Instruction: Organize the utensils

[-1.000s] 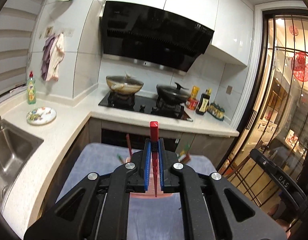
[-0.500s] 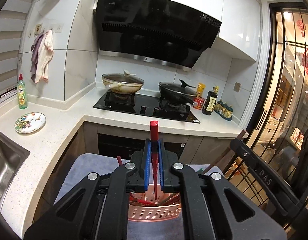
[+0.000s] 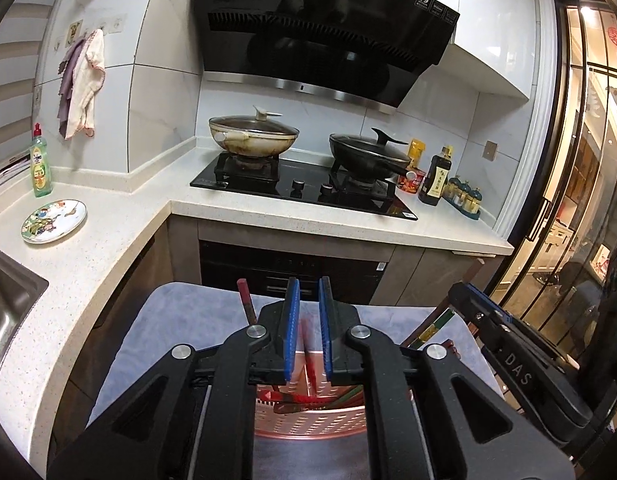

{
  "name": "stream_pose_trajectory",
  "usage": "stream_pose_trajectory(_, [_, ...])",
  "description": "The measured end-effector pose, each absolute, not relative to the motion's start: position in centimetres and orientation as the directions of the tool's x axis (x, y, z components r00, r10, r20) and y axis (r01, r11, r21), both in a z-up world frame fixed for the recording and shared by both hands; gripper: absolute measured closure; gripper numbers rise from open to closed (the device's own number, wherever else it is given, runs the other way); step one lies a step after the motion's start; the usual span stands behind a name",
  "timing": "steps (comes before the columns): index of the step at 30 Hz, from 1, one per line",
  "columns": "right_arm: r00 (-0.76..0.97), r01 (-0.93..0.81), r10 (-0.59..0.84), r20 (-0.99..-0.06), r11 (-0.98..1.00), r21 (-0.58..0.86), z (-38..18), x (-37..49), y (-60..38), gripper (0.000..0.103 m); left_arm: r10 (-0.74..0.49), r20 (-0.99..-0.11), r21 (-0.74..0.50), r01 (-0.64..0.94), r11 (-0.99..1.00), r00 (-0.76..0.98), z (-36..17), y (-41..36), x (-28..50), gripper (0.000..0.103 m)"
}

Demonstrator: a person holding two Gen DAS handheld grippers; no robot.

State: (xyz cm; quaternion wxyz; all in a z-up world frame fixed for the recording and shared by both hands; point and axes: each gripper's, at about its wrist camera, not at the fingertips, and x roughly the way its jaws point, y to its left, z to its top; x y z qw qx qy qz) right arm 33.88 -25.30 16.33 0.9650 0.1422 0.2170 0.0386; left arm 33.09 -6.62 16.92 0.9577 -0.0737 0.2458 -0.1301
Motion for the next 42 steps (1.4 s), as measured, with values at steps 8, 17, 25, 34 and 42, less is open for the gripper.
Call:
stream_pose_trajectory(8, [0.915, -0.015, 0.133, -0.382, 0.955, 0.297, 17.3, 31.6, -25.7, 0.091, -0.259, -0.437, -0.179, 0.199, 0.964, 0.861, 17.5, -6.4, 31.6, 0.069])
stream_pose_trajectory(17, [0.917, -0.036, 0.141, -0.374, 0.961, 0.273, 18.0, 27.2, -25.0, 0.083, -0.231, -0.427, -0.14, 0.189, 0.972, 0.874, 18.3, -6.1, 28.3, 0.058])
stream_pose_trajectory(25, [0.907, -0.071, 0.174, -0.384, 0.961, 0.267, 17.5, 22.1, -23.6, 0.08, -0.199, -0.434, -0.095, 0.175, 0.98, 0.879, 18.3, -5.6, 24.2, 0.056])
stream_pose_trajectory(34, [0.893, -0.062, 0.148, -0.426, 0.976, 0.209, 16.2, 16.9, -21.2, 0.08, -0.154, -0.474, -0.045, 0.151, 0.987, 0.867, 16.7, -5.1, 19.8, 0.056])
stream_pose_trajectory(42, [0.871, -0.037, 0.124, -0.475, 0.981, 0.188, 14.1, 13.3, -20.4, 0.08, -0.101, -0.538, -0.013, 0.112, 0.994, 0.837, 14.1, -4.4, 16.7, 0.056])
